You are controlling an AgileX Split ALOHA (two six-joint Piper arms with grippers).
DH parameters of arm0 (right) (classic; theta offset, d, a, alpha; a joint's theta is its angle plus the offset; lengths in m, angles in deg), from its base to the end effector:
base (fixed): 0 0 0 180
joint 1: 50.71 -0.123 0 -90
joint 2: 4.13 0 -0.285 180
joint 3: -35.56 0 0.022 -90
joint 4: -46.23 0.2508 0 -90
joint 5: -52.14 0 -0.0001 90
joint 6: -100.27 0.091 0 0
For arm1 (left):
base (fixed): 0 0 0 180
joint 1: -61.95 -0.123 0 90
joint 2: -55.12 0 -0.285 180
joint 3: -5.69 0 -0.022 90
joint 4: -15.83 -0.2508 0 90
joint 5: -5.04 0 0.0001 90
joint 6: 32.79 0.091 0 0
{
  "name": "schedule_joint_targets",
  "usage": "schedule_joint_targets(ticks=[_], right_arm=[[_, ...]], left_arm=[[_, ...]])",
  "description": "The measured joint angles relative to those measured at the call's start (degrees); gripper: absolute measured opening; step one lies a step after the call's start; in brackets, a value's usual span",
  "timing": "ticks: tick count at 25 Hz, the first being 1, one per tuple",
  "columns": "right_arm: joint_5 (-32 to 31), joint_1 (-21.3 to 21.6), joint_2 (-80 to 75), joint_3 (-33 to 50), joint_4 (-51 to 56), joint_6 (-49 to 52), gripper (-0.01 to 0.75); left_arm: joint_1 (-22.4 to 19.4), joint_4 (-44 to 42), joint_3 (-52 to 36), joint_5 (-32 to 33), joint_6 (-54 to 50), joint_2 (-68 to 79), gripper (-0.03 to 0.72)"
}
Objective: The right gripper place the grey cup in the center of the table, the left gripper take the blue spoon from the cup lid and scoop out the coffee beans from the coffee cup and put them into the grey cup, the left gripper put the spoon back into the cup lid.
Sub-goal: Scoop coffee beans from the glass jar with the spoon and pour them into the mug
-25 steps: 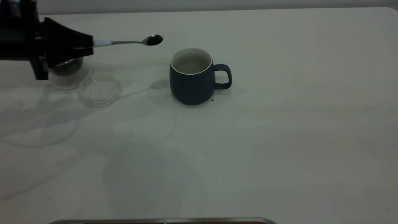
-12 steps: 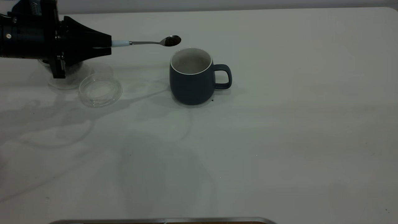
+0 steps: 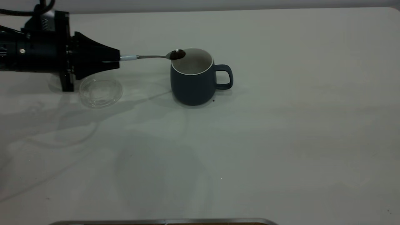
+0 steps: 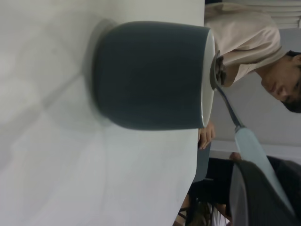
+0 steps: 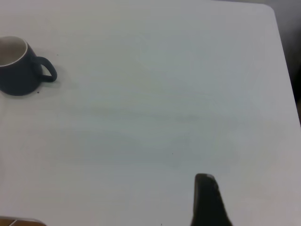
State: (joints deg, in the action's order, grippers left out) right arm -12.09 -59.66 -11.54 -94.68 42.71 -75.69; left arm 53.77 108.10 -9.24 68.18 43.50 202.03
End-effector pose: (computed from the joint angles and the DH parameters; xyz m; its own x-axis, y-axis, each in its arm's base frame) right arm -0.0054 -0.0059 0.2668 -0.5183 -0.0374 -0.8544 -0.0861 0.9962 0.0086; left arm 0.3616 -0.0300 0.0092 -0.9535 -0.2840 -0.1003 -0.0328 0.4289 -0.9028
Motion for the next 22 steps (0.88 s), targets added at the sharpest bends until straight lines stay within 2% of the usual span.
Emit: schedule_joint_targets(ticks=[5, 15, 22], right_arm=[[0.0, 0.0, 0.0, 0.0, 0.0, 0.0, 0.503], [0.0, 0.0, 0.0, 0.0, 0.0, 0.0, 0.503], [0.0, 0.0, 0.0, 0.0, 0.0, 0.0, 0.503]], left_arm=[[1.85, 2.01, 0.0, -0.62, 2.52, 0.6, 0.134], [1.85, 6.03, 0.0, -1.02, 14.4, 1.04, 0.134], [1.85, 6.17, 0.0, -0.82, 18.72, 1.04, 0.134]])
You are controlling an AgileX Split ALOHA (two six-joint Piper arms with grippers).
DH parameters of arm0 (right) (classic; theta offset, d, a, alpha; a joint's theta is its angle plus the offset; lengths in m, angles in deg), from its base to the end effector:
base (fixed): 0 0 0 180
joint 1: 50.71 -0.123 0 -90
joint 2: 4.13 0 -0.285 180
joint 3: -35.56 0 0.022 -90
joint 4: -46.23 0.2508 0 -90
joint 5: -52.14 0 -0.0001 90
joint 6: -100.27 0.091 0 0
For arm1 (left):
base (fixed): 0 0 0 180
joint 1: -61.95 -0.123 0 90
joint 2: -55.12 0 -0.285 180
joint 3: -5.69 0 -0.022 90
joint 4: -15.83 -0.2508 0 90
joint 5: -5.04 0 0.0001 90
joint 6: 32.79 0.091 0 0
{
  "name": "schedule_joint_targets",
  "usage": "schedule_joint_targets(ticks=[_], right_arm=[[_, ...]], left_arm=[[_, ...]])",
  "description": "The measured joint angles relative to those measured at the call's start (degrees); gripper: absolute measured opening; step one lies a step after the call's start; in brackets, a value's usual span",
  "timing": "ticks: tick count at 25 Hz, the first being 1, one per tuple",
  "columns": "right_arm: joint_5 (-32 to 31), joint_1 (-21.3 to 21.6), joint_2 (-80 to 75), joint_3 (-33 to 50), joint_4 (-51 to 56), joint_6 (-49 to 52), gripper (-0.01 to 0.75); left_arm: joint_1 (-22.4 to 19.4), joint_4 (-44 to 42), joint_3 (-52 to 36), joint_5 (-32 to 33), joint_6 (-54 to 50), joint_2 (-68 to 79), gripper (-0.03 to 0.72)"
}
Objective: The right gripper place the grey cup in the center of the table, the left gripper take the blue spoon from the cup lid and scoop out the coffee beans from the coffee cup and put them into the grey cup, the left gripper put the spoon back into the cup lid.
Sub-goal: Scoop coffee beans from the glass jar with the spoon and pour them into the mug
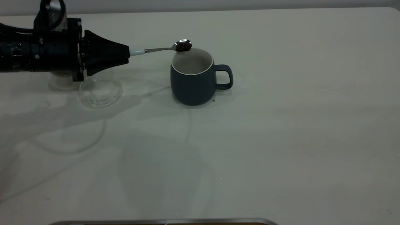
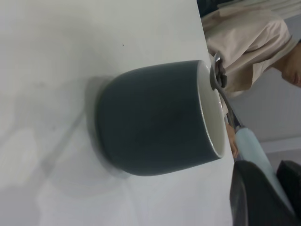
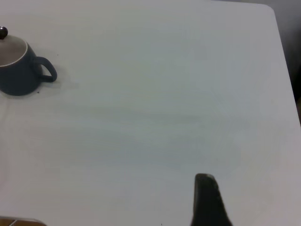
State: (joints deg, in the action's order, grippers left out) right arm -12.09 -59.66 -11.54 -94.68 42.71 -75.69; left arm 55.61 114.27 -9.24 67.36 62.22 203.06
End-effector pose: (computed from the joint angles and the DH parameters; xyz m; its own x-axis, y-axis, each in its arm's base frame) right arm -0.0054 -0.0059 0.2668 -0.5183 -0.0374 -0.8544 -0.0861 0.9962 0.0086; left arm 0.3668 -0.0395 0.0043 -0.9072 -0.2075 -0.3659 0.2238 0.4983 -0.8376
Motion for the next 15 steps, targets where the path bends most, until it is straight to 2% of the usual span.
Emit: schedule_joint_targets(ticks=[5, 15], right_arm=[[0.0, 0.0, 0.0, 0.0, 0.0, 0.0, 0.503], [0.0, 0.0, 0.0, 0.0, 0.0, 0.0, 0.503]], left_arm=[[0.0, -0.05, 0.0, 1.51, 3.9, 0.0, 0.134], [0.0, -0.34, 0.0, 1.94, 20.4, 0.0, 0.134]])
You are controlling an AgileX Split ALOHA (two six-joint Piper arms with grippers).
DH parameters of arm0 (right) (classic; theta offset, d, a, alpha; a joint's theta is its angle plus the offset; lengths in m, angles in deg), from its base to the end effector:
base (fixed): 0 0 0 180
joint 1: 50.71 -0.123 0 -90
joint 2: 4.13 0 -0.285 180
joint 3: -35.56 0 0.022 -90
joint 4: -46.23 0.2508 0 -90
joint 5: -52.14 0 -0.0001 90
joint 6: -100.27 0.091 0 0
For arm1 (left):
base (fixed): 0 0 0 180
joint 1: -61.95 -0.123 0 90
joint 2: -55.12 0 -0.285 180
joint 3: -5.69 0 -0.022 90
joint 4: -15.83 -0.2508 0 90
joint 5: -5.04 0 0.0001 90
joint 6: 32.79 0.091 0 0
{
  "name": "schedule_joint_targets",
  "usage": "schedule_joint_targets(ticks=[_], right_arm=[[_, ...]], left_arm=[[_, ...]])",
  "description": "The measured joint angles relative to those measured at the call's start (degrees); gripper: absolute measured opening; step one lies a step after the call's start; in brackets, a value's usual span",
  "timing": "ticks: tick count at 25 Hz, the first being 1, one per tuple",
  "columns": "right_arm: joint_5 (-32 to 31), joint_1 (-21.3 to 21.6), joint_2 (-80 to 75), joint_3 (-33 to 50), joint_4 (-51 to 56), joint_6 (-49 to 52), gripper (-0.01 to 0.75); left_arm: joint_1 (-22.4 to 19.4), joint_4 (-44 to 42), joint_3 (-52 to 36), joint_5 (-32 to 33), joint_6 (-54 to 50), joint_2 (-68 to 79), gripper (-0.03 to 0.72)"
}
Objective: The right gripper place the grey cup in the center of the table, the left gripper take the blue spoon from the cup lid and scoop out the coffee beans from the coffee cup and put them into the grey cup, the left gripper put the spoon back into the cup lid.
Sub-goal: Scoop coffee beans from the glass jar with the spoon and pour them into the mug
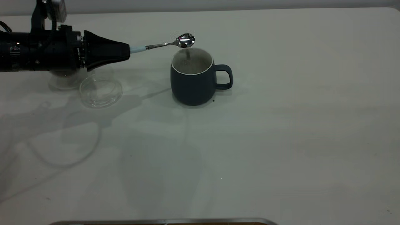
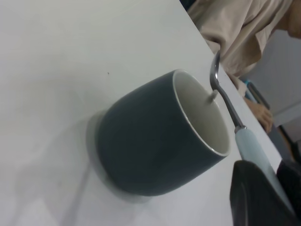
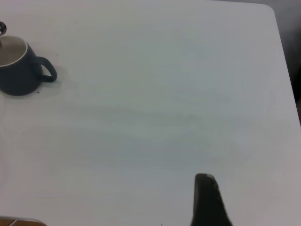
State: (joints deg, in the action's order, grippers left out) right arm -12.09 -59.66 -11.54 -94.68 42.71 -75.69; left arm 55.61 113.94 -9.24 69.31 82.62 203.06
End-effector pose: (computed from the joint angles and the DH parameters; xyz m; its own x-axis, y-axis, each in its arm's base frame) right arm -0.0054 -0.0059 0.2668 -0.5183 -0.0374 -0.8544 -0.0861 0.9962 0.0086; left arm 0.3659 -0.0410 0.0068 -0.7674 -0.0279 -0.6405 0.5396 0.5115 -0.6688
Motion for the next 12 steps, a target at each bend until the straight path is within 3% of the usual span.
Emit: schedule_joint_targets(ticks=[6, 12], right_arm=[[0.0, 0.0, 0.0, 0.0, 0.0, 0.0, 0.503], [0.0, 0.0, 0.0, 0.0, 0.0, 0.0, 0.503]], left_arm=[[0.0, -1.33, 0.0, 0.19, 4.1, 0.0, 0.134], [0.0, -1.59, 0.0, 0.19, -0.61, -0.11, 0.134]])
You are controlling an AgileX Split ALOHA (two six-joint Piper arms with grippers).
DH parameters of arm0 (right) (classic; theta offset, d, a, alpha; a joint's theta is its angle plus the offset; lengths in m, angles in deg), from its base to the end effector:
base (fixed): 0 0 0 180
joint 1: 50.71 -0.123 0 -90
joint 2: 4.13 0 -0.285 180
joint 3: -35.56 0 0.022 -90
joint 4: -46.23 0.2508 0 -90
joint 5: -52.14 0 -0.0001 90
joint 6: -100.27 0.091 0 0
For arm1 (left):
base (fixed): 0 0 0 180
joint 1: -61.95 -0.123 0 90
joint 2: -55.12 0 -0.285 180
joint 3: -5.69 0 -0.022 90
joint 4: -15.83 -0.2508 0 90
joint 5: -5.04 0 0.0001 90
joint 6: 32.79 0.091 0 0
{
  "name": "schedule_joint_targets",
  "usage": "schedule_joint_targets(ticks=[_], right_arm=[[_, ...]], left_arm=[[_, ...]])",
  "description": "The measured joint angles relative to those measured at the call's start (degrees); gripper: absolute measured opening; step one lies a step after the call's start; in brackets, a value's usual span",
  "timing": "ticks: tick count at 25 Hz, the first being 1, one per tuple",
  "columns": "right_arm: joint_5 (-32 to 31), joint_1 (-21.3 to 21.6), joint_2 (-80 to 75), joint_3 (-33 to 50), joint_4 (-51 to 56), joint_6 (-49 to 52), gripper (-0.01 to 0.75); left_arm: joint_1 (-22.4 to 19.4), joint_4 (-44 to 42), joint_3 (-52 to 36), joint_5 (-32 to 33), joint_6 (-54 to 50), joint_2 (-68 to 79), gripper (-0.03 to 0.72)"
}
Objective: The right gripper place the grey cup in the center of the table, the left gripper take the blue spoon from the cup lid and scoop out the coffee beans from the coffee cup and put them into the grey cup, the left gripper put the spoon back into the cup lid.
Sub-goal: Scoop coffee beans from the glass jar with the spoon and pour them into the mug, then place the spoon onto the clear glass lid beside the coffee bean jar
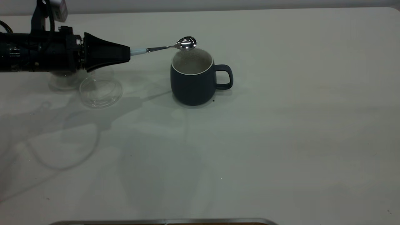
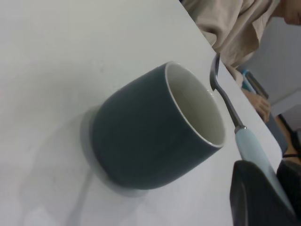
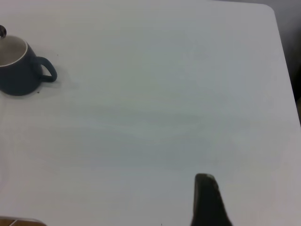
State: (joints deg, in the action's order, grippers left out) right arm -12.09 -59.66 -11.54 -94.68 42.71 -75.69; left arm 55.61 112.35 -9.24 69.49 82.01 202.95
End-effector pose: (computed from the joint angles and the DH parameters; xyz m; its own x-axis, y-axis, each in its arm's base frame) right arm -0.0054 -0.0059 0.2668 -0.5183 -0.0374 -0.8544 -0.0861 0.9962 0.0086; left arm 0.3639 -0.0417 0.0071 -0.7726 -0.0087 -0.6348 0.5464 0.5000 -0.6719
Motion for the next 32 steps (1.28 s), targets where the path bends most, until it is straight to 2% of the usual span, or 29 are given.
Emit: schedule_joint_targets(ticks=[4, 12, 19, 24, 32], right_arm=[[0.0, 0.0, 0.0, 0.0, 0.0, 0.0, 0.503], [0.0, 0.0, 0.0, 0.0, 0.0, 0.0, 0.503], [0.0, 0.0, 0.0, 0.0, 0.0, 0.0, 0.503], [0.0, 0.0, 0.0, 0.0, 0.0, 0.0, 0.503], [0.0, 0.0, 0.0, 0.0, 0.0, 0.0, 0.503]], left_arm=[[0.0, -0.89, 0.0, 0.0, -4.0, -1.41, 0.134], [-1.54, -2.29, 0.0, 0.46, -28.73, -10.01, 0.134], [-10.6, -9.12, 0.0, 0.88, -40.03, -13.94, 0.134], [-17.3, -20.72, 0.0, 0.88, -44.2, -14.1, 0.134], [-23.14, -25.42, 0.0, -1.22, -44.51, -14.23, 0.134]])
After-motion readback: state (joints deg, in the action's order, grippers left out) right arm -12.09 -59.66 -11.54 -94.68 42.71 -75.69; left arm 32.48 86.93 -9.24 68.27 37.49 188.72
